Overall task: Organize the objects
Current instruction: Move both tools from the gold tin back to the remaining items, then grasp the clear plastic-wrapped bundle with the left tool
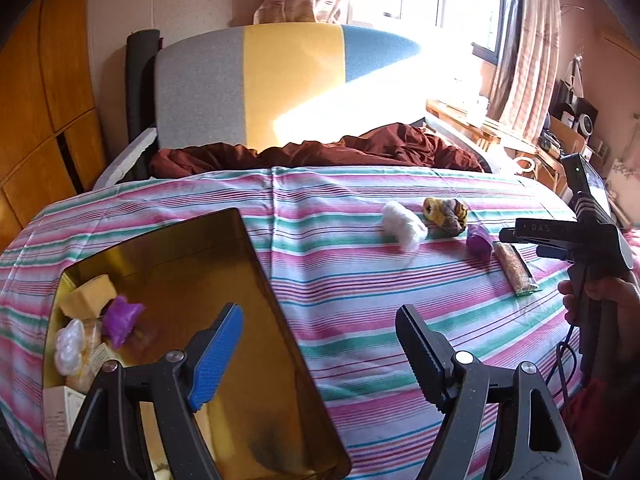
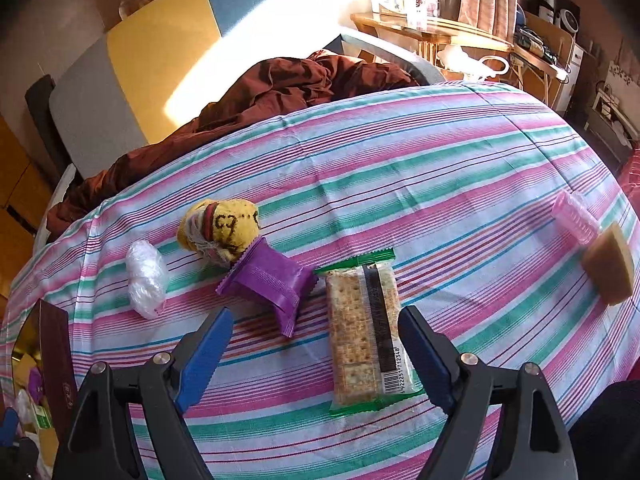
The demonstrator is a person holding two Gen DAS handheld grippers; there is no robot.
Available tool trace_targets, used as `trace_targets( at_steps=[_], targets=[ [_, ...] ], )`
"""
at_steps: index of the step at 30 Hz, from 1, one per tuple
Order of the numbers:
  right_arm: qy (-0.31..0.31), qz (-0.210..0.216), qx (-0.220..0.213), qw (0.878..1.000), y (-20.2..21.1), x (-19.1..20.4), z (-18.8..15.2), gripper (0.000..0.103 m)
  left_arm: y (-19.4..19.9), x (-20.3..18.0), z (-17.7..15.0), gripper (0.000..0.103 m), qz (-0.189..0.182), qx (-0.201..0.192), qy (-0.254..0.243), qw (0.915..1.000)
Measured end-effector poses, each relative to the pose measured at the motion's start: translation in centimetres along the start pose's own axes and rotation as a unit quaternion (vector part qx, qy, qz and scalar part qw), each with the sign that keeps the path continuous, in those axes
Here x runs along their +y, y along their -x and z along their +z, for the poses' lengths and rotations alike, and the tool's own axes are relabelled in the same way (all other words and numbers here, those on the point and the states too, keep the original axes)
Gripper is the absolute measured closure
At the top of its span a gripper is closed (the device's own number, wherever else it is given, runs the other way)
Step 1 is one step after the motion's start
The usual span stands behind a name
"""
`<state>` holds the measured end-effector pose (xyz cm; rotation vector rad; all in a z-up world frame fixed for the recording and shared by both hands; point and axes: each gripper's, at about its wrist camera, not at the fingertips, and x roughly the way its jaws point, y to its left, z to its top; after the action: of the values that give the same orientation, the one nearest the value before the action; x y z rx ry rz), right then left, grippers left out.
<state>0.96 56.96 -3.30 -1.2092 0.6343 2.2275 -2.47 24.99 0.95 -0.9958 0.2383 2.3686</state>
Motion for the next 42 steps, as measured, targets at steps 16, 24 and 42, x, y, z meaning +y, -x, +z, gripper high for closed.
trace_targets(
  at_steps=[16,24,42],
  targets=[
    [-0.070,0.014,-0.004,0.997,0.3,-2.5,0.4,0.017,-8.7,-5.5,4.6,0.025,-0.028,0.046,0.004,0.9985],
    [-0.075,0.020,0.003,0.997,-0.1,-2.7,0.5,0.017,-14.6,-7.9,7.8,0.032,-0.023,0.059,-0.008,0.9980],
    [-0.124,0.030,-0.036,0.991,1.0,-4.9,1.0,0.017,-21.6,-9.5,7.5,0.070,-0.029,0.092,-0.024,0.9951]
  ],
)
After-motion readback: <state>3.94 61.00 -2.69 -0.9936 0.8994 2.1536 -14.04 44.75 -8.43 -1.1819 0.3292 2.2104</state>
